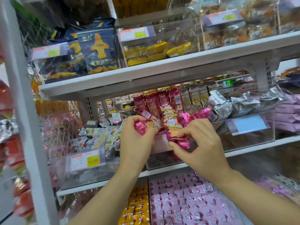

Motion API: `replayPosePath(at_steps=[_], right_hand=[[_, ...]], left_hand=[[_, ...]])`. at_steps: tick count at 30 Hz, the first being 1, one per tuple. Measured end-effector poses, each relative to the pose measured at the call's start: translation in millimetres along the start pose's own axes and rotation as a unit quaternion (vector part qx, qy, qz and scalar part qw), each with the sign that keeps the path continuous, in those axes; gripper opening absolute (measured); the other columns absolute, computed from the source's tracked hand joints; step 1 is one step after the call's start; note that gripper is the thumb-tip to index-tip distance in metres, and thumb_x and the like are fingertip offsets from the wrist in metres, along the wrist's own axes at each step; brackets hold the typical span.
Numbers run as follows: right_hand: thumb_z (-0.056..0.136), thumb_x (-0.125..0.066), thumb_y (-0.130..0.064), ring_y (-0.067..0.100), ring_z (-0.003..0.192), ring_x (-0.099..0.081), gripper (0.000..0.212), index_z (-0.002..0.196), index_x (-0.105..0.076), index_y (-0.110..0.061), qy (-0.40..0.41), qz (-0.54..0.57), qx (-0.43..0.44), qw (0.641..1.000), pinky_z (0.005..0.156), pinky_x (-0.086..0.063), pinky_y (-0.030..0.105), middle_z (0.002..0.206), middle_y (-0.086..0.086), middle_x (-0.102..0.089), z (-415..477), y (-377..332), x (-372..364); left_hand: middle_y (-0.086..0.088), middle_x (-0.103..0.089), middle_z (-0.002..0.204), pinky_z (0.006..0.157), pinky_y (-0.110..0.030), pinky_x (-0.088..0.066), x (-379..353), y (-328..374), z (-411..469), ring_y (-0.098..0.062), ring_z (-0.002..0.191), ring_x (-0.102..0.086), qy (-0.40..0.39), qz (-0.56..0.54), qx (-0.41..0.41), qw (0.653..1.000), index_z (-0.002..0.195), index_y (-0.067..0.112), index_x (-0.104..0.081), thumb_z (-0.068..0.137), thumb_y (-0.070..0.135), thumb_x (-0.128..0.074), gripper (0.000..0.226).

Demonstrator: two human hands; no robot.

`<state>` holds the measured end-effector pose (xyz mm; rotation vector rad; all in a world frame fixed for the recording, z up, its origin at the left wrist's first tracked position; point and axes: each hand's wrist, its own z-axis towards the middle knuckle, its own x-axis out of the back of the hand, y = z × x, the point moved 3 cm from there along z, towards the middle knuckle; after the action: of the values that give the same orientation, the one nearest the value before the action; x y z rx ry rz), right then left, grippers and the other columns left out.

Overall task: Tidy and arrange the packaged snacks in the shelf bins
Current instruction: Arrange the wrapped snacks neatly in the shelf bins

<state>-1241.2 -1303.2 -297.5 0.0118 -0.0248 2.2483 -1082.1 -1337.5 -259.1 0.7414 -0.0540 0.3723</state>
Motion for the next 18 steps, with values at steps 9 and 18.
replayPosePath(at_steps=[9,18], right_hand=[[0.071,-0.079,-0.020,-0.003,0.101,-0.051,0.025,0.073,-0.055,-0.015,-0.111,0.109,-0.127,0.980,0.081,-0.043,0.014,0.111,-0.006,-0.050,1,-8,-14],[0.076,-0.076,-0.017,0.006,0.094,-0.061,0.033,0.100,-0.058,-0.033,-0.163,0.198,-0.237,0.937,0.084,-0.053,0.030,0.103,-0.014,-0.060,10,-23,-10]], left_hand=[[-0.001,-0.054,0.058,0.039,-0.014,-0.038,20,2,-4,-0.007,0.044,-0.049,-0.059,-0.125,0.149,0.979,0.071,0.010,-0.049,0.082,0.002,-0.065,0.020],[-0.013,-0.061,0.103,0.059,-0.033,-0.054,17,-2,-15,-0.020,0.070,-0.063,-0.203,-0.192,0.249,0.927,0.124,0.015,-0.045,0.079,-0.013,-0.061,0.054]])
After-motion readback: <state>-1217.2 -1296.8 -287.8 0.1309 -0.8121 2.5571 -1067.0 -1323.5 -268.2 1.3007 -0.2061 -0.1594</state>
